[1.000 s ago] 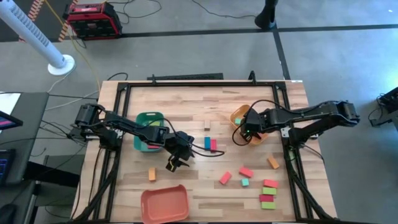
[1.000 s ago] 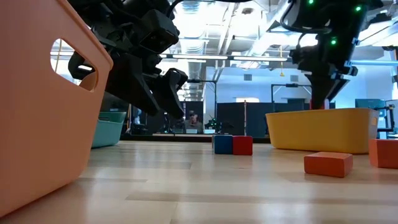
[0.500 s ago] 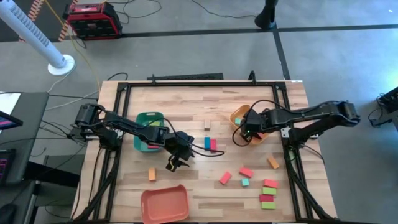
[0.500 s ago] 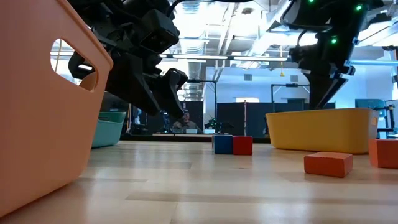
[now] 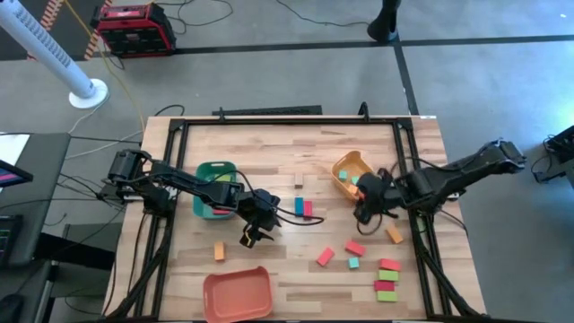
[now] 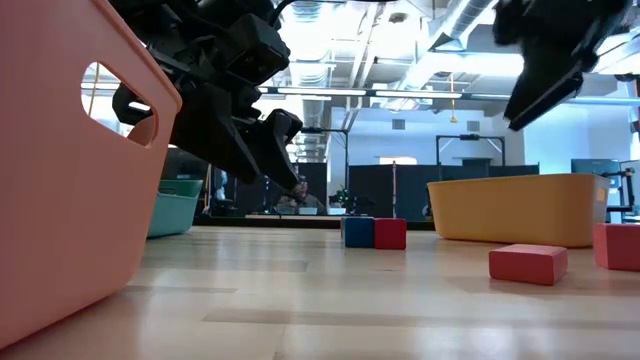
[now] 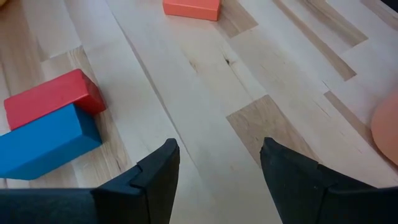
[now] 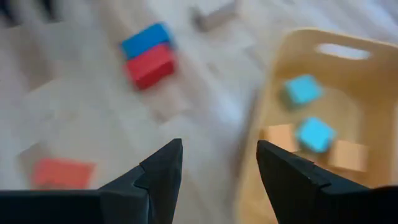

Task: Sort blocks by size
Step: Put the light blue cube block into the yellow bin

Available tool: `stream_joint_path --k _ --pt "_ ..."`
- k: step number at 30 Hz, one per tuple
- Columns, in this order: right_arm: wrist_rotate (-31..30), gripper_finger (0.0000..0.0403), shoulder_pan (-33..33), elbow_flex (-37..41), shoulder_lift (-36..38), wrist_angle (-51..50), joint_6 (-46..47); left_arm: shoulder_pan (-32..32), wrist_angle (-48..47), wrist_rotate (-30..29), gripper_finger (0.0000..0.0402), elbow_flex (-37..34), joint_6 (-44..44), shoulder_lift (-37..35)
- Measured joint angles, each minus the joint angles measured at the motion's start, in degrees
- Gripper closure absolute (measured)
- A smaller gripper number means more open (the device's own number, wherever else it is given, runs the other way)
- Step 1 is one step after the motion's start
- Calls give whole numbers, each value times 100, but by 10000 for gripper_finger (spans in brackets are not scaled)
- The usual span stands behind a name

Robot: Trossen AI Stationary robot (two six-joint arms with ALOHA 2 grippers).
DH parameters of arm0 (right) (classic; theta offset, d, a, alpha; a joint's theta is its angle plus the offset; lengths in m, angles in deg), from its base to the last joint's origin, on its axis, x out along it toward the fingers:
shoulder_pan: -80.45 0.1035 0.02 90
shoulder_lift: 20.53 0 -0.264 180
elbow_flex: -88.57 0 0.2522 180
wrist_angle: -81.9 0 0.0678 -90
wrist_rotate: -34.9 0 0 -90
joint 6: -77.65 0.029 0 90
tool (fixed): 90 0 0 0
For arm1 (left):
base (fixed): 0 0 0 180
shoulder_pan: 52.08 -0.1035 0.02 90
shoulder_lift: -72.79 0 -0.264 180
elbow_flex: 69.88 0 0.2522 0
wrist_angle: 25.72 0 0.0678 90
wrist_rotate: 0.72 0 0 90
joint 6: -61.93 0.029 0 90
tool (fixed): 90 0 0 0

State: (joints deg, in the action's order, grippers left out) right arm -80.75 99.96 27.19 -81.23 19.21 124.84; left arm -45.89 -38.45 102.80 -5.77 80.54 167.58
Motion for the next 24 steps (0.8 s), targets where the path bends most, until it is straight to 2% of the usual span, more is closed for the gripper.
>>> stream_joint_path --k 7,12,17,24 --pt "4 168 1283 0 -129 371 418 0 8 0 189 0 2 -2" --pt "11 168 1919 0 -515 911 488 0 22 -2 189 0 2 0" --pt "156 168 2345 0 -1121 1388 355 0 93 -2 189 0 -31 0" --pt "274 168 2552 0 -1822 1706 353 -1 277 -2 189 0 -44 0"
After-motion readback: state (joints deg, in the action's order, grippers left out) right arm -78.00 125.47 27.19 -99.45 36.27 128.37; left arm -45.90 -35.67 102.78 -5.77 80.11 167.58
